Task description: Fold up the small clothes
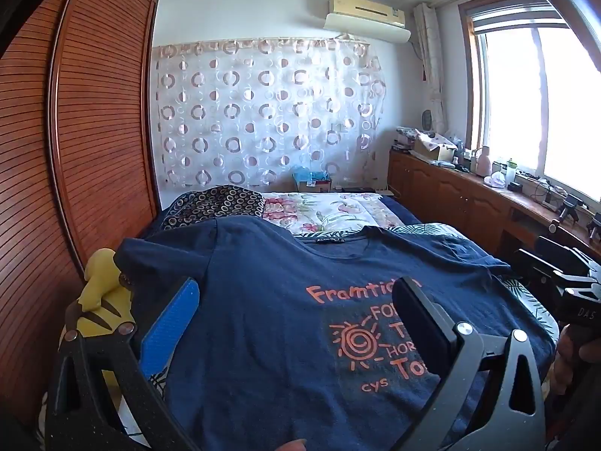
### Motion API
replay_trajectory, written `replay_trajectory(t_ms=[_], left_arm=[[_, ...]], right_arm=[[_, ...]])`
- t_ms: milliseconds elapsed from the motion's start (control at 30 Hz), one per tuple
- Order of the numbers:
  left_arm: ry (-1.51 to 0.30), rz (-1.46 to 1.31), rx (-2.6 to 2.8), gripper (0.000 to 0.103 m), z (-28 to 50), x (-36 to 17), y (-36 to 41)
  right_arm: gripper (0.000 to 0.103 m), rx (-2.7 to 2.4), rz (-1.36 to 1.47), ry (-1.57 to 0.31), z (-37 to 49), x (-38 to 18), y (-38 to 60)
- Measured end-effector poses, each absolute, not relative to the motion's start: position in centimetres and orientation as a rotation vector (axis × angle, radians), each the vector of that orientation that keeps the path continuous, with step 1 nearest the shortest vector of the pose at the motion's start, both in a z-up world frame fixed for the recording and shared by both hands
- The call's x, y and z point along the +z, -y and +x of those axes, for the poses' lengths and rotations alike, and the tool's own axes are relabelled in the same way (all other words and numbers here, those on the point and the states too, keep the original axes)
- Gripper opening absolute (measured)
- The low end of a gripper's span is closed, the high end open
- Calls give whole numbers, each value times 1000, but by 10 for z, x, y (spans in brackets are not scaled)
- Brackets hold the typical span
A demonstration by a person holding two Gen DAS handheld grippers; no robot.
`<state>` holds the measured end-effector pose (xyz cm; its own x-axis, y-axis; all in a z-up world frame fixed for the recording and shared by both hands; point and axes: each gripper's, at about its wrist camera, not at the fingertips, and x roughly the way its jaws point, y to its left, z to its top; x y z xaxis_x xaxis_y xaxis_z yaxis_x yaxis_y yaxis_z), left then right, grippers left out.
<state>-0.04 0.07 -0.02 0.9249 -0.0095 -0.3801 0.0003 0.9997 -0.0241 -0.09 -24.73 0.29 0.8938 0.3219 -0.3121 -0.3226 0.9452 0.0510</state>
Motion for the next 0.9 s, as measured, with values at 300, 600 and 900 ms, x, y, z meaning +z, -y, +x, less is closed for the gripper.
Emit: replay_trajectory(t_ms=[300, 600, 900], left_arm=[[-391, -13, -4, 103, -1, 0, 0], [-393, -10, -5, 103, -1, 1, -1], [-390, -5, -7, 103, -2, 4, 0]], right_arm=[[103, 331, -5, -320, 1, 3, 245], [103, 332, 3, -310, -6, 2, 248], [103, 331, 6, -315, -5, 2, 249]])
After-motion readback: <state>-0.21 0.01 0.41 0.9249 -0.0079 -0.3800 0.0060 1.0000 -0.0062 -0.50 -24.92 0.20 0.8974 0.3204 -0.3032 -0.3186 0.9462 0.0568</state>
